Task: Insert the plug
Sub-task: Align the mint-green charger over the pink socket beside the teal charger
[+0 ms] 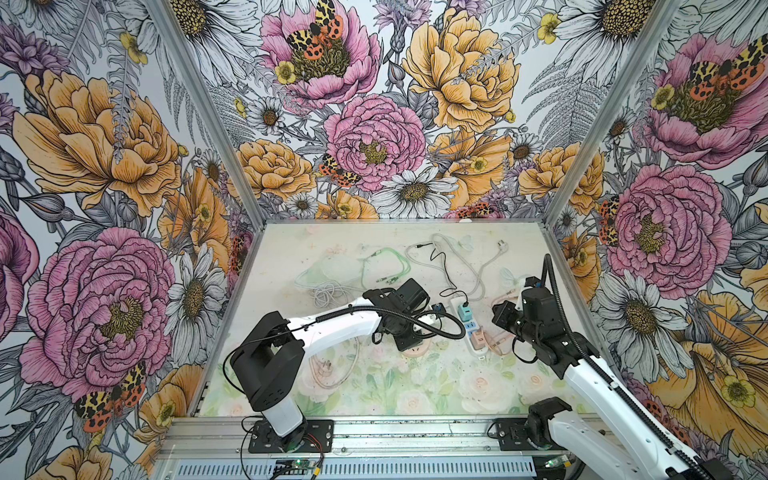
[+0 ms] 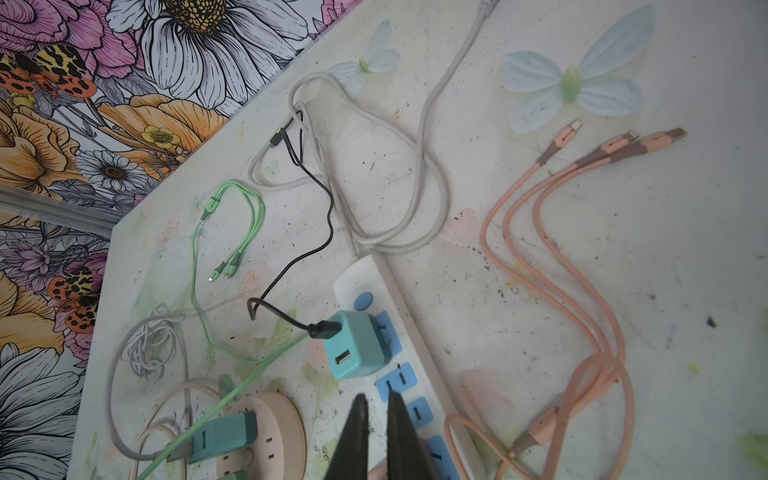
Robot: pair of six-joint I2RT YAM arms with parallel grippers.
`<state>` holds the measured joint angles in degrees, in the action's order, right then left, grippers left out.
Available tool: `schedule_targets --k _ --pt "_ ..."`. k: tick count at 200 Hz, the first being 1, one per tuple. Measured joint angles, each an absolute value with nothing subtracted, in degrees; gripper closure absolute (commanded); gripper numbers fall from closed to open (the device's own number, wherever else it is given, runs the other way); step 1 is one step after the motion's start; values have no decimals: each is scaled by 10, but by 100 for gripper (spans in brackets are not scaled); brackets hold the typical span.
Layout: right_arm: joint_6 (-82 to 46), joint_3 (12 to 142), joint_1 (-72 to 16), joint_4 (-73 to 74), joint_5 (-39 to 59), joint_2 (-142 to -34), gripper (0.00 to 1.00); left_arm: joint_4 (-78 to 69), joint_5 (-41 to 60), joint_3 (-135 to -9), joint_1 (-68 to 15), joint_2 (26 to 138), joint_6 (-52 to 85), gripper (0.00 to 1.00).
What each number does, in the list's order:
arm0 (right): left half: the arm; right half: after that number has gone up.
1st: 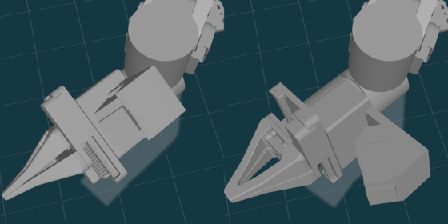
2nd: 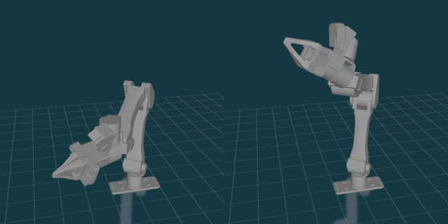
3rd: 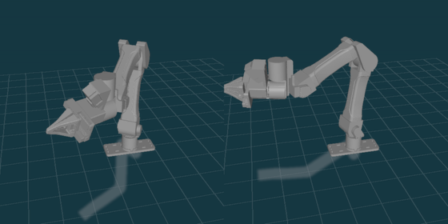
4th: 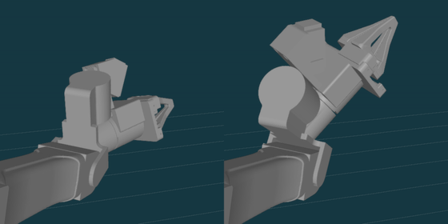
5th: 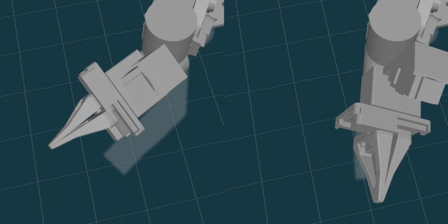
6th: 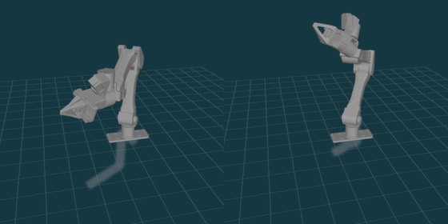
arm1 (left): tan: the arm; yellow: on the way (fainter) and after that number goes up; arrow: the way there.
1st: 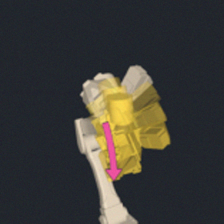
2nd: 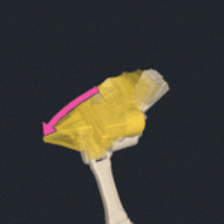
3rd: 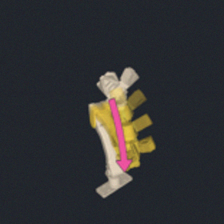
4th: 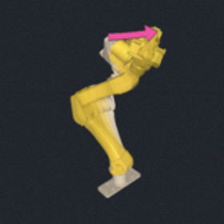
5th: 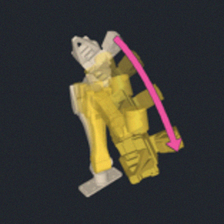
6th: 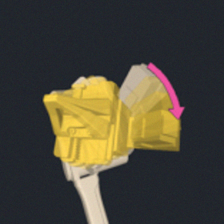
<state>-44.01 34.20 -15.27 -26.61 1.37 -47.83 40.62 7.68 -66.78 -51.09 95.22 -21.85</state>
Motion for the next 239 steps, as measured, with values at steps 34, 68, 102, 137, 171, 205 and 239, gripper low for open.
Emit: schedule_targets --k 34,68,102,137,171,205,239 --pt "-440 342 -153 -262 15 -490 87 407 75 -668 -506 950 -212 100" --pt "-440 342 -153 -259 21 -500 87 409 73 -667 -492 948 -210 100" --pt "-440 342 -153 -252 27 -506 87 409 73 -667 -490 948 -208 100" --pt "-440 342 -153 -247 29 -507 87 406 72 -663 -490 946 -200 100" --pt "-439 342 -153 -244 32 -508 87 404 64 -650 -490 931 -189 100" --pt "-438 342 -153 -239 35 -511 87 406 53 -633 -490 915 -179 100" --pt "-438 342 -153 -237 36 -511 87 404 53 -633 -490 915 -176 100"
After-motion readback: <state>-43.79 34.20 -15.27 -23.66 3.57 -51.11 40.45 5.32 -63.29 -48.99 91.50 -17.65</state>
